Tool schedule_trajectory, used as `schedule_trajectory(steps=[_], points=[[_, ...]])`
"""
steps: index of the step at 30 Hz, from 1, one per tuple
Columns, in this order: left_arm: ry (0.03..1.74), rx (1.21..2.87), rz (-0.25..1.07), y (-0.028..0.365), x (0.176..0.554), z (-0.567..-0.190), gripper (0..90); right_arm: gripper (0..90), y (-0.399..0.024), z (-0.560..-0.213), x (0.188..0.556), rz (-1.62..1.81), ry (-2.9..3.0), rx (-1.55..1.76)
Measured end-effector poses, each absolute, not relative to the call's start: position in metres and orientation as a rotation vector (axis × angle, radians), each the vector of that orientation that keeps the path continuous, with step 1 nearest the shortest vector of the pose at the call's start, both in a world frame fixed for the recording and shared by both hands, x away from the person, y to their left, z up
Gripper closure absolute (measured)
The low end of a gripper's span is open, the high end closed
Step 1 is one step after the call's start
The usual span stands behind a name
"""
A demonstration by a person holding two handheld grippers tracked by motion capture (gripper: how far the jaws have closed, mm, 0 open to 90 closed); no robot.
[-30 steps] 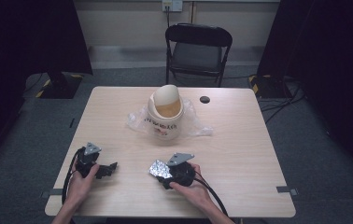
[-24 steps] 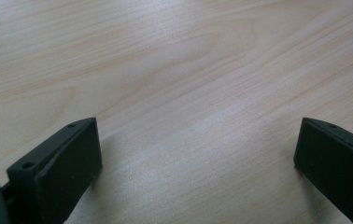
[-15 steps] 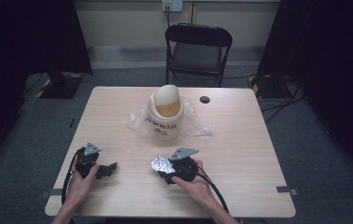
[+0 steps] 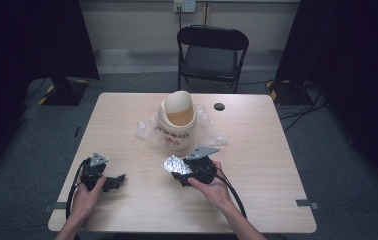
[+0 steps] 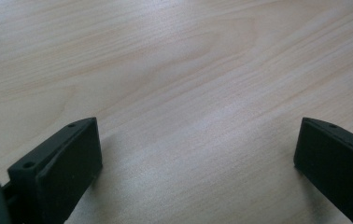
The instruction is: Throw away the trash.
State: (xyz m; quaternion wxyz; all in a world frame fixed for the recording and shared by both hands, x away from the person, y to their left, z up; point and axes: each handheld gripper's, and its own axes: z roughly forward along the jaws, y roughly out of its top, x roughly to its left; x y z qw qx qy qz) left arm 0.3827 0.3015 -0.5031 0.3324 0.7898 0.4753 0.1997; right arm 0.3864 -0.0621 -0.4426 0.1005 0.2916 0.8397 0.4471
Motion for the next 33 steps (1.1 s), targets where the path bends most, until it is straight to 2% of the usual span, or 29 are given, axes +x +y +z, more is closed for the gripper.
schedule_trajectory(steps=[33], points=[[1.242,2.063,0.522,0.302,0.383,-0.503,0.4,34.3,-0.084,-0.388,0.418,1.347,2.345,0.872]])
